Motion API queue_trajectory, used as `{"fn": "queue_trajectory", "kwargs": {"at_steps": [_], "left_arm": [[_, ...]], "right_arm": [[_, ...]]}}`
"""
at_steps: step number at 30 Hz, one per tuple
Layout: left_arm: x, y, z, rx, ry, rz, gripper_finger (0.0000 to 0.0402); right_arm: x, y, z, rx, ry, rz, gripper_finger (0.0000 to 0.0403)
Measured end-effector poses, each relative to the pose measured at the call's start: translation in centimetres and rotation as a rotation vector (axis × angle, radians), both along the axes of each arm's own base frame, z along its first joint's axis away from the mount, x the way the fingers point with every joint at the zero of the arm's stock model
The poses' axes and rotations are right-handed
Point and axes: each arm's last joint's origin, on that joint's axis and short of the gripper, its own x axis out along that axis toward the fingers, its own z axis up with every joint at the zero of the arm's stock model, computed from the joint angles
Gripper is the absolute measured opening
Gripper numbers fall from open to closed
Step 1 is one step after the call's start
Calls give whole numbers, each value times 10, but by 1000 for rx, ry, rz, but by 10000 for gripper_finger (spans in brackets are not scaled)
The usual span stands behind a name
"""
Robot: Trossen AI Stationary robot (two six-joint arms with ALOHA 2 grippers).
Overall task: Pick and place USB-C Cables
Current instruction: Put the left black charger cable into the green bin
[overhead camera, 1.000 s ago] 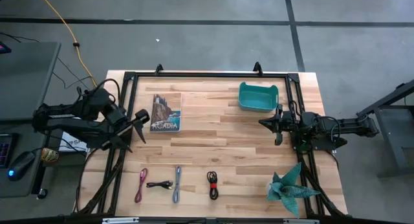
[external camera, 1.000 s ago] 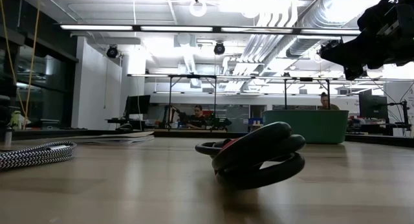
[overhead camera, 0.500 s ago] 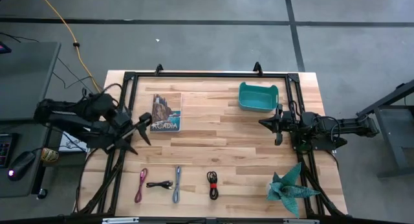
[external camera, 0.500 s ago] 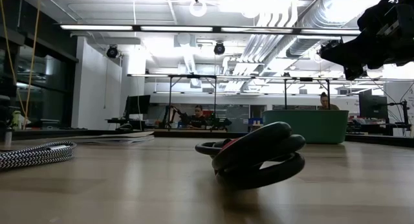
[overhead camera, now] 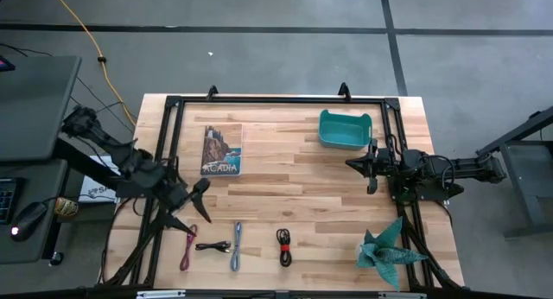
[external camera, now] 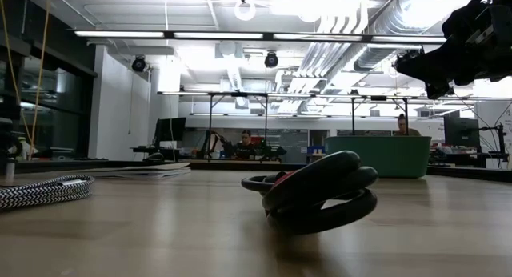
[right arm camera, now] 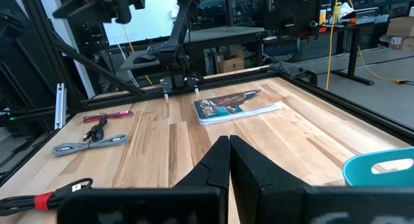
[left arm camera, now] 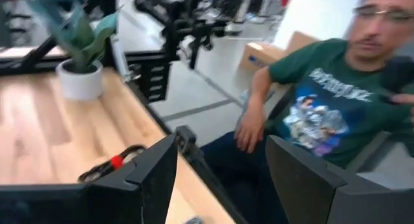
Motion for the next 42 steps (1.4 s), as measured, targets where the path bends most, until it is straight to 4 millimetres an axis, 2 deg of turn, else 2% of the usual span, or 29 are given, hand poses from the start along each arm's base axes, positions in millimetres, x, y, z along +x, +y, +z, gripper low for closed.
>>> {"fn": "queue_trajectory", "kwargs": {"at_steps": [7,12,22,27,42], "left_arm": [[-1,-22,-5,77,222,138,218],[6,-42,-14,121,367,189,218],[30,-74,-64,248,689,298,218],[39,-82,-87,325,754,315,218],[52,-95,-143,393,954,418,218]], "right_arm": [[0,0,0,0,0,0,0],[0,0,0,0,0,0,0],[0,0,0,0,0,0,0],[0,0,0,0,0,0,0],[0,0,0,0,3,0,0]]}}
